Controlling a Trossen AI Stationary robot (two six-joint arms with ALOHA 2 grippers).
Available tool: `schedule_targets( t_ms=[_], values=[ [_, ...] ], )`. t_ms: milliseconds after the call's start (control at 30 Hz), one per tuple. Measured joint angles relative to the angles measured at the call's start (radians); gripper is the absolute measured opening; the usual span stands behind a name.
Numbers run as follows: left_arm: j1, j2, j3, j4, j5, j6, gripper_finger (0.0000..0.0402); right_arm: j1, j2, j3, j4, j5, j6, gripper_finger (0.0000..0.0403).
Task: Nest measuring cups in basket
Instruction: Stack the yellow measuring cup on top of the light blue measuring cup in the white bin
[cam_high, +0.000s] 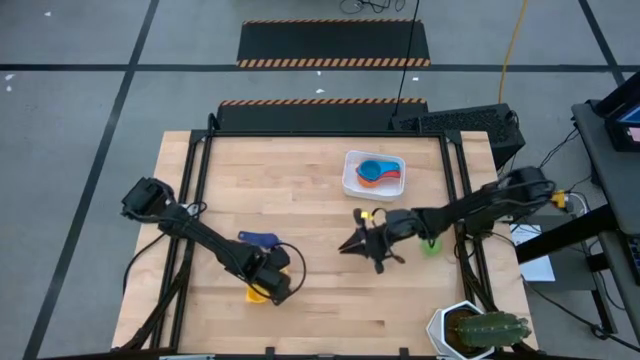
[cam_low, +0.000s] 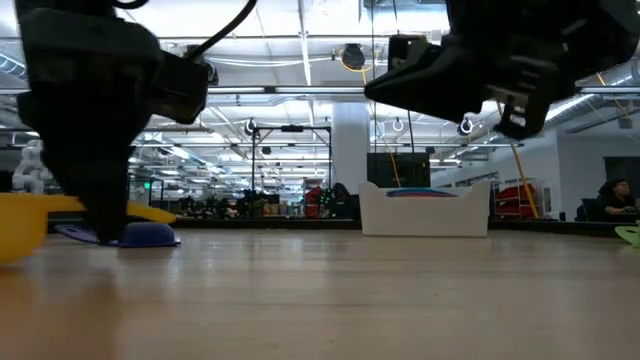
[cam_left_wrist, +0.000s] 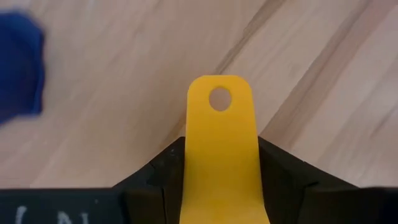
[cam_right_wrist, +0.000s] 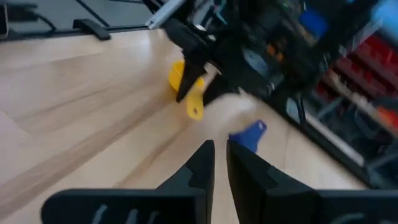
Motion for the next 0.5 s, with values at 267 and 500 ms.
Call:
schedule_targets(
  t_ms=[267,500],
  values=[
    [0.058,0.000,0.000,0.121,0.001,0.178,0.0176,0.035,0.174,0.047,0.118,0.037,-0.117,0.0042],
    [0.112,0.000,0.000,0.213,0.039,0.316,0.0160,0.073,0.332,0.199,0.036,0.145,-0.271,0.0094]
  ],
)
